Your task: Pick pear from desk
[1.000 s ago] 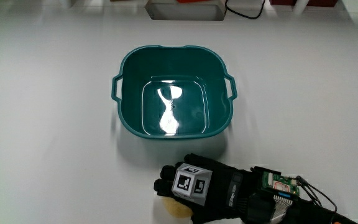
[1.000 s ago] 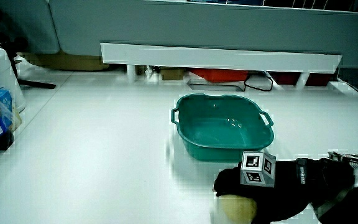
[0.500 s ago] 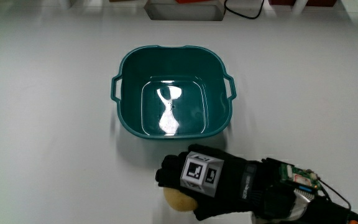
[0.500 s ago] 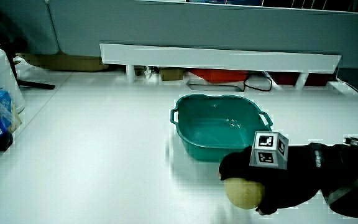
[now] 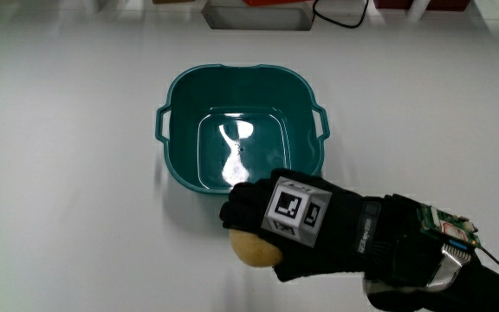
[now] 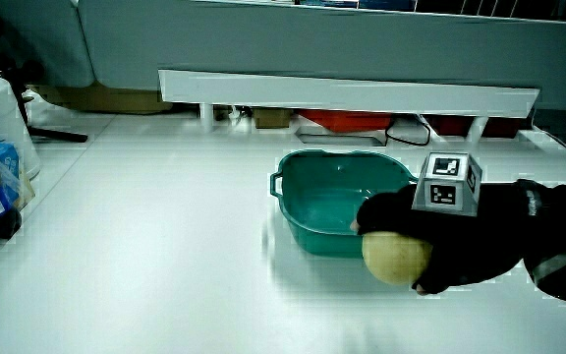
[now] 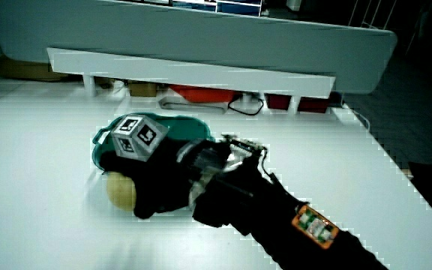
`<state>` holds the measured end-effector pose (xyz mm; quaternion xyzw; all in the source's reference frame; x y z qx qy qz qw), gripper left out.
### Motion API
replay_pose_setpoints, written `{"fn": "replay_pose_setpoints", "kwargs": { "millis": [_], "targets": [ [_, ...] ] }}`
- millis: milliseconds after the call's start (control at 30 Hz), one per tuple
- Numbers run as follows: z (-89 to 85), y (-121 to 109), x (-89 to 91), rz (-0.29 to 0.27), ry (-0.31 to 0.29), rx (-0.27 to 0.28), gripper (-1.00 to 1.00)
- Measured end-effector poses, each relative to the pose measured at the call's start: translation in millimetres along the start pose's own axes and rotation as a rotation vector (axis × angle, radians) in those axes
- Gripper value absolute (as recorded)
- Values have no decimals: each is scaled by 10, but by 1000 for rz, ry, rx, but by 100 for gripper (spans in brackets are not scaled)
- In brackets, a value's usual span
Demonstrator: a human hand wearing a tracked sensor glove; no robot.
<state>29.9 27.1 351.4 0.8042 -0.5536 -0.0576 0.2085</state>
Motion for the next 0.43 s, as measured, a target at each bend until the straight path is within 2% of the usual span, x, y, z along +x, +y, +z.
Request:
{"fn": "replay_pose_setpoints", "kwargs": {
  "millis": [100, 133, 233, 267, 333, 400, 433],
  "targets": [
    [66, 31, 71, -3, -1, 27, 100],
    [30, 64, 110, -24, 16, 6, 100],
    [61, 134, 202, -27, 6, 15, 100],
    [14, 175, 252, -49, 20, -14, 100],
    [42, 210, 318, -64, 12, -9, 100],
    [20, 260, 400, -73, 37, -31, 100],
    [43, 274, 433, -70, 34, -22, 100]
  ]
}}
